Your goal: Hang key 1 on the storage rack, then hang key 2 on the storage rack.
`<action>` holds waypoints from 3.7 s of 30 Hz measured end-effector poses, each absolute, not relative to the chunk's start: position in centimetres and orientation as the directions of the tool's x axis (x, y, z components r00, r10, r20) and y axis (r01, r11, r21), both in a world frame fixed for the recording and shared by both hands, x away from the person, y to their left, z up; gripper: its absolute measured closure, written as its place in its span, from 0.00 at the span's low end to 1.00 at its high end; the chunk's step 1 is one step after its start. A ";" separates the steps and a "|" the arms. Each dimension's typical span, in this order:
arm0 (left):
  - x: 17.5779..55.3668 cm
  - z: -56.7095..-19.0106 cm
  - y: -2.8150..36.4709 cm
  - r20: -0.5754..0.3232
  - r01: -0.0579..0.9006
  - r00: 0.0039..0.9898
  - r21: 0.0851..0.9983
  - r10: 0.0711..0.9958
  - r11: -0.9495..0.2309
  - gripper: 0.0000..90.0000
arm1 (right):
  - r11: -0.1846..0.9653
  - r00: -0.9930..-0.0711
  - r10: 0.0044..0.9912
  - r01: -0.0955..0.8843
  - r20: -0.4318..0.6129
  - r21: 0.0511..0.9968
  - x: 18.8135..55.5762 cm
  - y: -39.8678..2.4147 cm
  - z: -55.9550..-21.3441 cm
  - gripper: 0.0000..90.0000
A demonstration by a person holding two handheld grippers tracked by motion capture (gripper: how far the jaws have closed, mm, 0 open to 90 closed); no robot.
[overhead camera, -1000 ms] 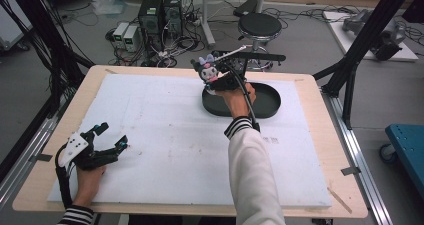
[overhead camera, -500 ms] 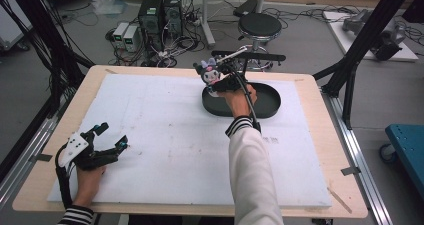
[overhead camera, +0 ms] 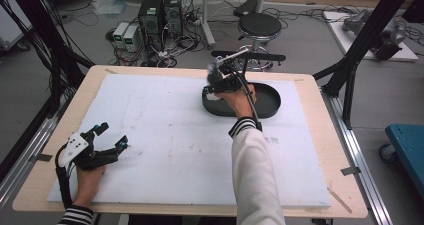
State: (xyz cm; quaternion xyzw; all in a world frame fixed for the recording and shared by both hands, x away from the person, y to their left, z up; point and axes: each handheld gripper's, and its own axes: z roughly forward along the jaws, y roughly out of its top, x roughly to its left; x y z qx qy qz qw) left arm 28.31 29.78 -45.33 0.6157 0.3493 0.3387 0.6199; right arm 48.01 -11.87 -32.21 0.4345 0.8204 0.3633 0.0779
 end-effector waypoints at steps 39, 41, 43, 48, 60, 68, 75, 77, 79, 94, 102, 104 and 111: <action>28.3 -45.3 29.7 -0.011 0.009 0.526 1.000 0.851 0.008 0.15 | 0.118 -0.697 0.707 0.280 0.117 0.953 33.6 -28.7 -31.0 0.02; 28.3 -45.3 29.7 -0.013 0.010 0.527 1.000 0.850 0.010 0.15 | 0.107 -0.698 0.709 0.247 0.100 0.963 32.8 -29.1 -31.5 0.02; 28.3 -45.3 29.7 -0.012 0.009 0.528 1.000 0.849 0.009 0.15 | 0.108 -0.690 0.719 0.228 0.082 0.968 32.2 -29.4 -32.0 0.02; 28.3 -45.3 29.7 -0.011 0.010 0.527 1.000 0.850 0.006 0.15 | 0.099 -0.684 0.727 0.193 0.062 0.976 31.0 -29.9 -33.3 0.02; 28.3 -45.3 29.7 -0.011 0.010 0.526 1.000 0.851 0.007 0.15 | 0.134 -0.679 0.734 0.180 0.025 0.975 29.8 -29.9 -35.6 0.02; 28.3 -45.3 29.7 -0.010 0.009 0.526 1.000 0.851 0.007 0.15 | 0.098 -0.672 0.739 0.180 0.049 0.979 29.7 -30.6 -35.8 0.02; 28.3 -45.3 29.7 -0.012 0.009 0.525 1.000 0.851 0.009 0.15 | 0.117 -0.663 0.748 0.179 0.032 0.977 29.9 -30.9 -35.7 0.02; 28.3 -45.3 29.7 -0.013 0.009 0.525 1.000 0.851 0.010 0.15 | 0.126 -0.664 0.747 0.181 0.027 0.975 30.0 -31.0 -35.6 0.02; 28.3 -45.3 29.7 -0.013 0.011 0.526 1.000 0.850 0.009 0.15 | 0.131 -0.664 0.747 0.181 0.023 0.975 30.0 -31.1 -35.4 0.02; 28.3 -45.3 29.8 -0.016 0.013 0.526 1.000 0.851 0.011 0.15 | 0.283 -0.723 0.688 0.190 -0.061 0.940 30.2 -31.9 -33.2 0.02; 28.3 -45.3 29.8 -0.015 0.013 0.525 1.000 0.851 0.009 0.15 | 0.375 -0.774 0.629 0.225 -0.069 0.899 30.8 -31.0 -33.6 0.02; 28.3 -45.3 29.8 -0.017 0.013 0.525 1.000 0.851 0.012 0.15 | 0.403 -0.787 0.613 0.232 -0.073 0.886 31.0 -30.9 -33.7 0.02; 28.3 -45.3 29.8 -0.016 0.012 0.525 1.000 0.851 0.012 0.15 | 0.476 -0.825 0.562 0.264 -0.059 0.839 31.6 -30.2 -34.4 0.02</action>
